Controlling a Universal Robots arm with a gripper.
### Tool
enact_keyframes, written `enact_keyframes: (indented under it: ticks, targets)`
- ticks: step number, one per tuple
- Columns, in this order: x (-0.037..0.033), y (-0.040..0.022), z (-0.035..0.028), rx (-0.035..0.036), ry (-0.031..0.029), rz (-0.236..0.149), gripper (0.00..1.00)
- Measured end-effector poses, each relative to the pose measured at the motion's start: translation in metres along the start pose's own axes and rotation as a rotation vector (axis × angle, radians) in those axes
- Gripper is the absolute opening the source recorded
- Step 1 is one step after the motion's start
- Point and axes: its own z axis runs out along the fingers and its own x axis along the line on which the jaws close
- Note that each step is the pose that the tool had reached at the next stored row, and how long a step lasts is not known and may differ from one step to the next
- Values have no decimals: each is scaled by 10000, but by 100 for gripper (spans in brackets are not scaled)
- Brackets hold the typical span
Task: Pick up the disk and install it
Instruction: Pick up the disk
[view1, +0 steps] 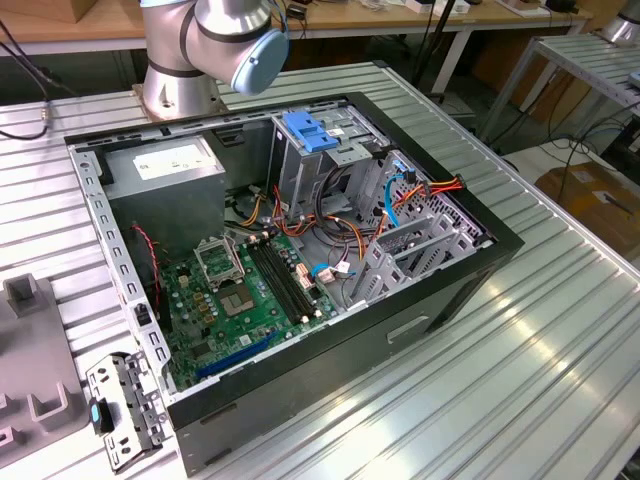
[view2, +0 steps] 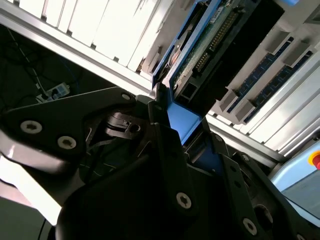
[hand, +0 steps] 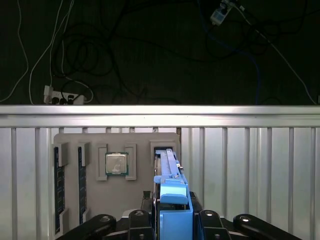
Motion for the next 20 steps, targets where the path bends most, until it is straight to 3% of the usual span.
enact_keyframes:
  ticks: [4,13,20]
  targets:
    - [0,-1,-86,0,0,0,37]
    - [0,-1,-100,-1,0,0,37]
    - [-1,-1,-163,0,-6,0,37]
